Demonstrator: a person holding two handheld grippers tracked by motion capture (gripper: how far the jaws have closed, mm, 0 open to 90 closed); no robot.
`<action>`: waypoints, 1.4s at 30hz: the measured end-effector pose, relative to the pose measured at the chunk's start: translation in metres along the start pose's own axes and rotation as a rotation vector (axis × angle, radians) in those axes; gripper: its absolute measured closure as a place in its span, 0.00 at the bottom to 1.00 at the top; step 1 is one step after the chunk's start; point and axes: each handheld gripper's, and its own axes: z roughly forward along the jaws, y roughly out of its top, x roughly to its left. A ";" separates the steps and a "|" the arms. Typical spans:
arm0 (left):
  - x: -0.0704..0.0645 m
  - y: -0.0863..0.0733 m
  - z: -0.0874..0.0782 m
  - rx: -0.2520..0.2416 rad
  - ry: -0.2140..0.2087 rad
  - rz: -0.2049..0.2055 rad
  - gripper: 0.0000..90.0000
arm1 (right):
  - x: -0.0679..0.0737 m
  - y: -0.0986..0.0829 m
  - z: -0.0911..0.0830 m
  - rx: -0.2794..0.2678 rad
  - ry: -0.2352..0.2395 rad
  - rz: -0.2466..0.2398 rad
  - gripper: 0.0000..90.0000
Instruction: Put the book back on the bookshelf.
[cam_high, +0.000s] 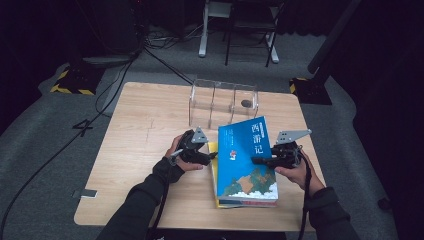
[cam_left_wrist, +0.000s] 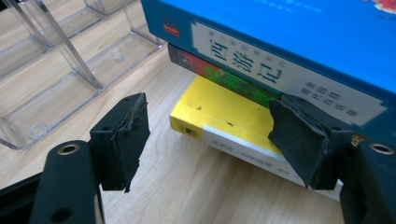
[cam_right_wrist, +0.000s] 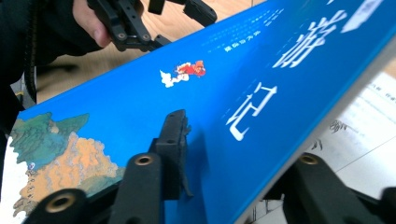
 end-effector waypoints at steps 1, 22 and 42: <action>0.001 0.000 0.000 -0.003 0.001 0.002 0.32 | 0.000 0.000 0.000 -0.008 -0.001 -0.006 0.73; 0.016 0.000 0.006 -0.011 -0.035 -0.057 0.42 | 0.005 -0.010 0.000 -0.118 -0.018 -0.083 0.78; 0.036 -0.005 0.006 -0.052 -0.066 -0.135 0.61 | 0.013 0.002 0.009 -0.153 -0.031 -0.131 0.78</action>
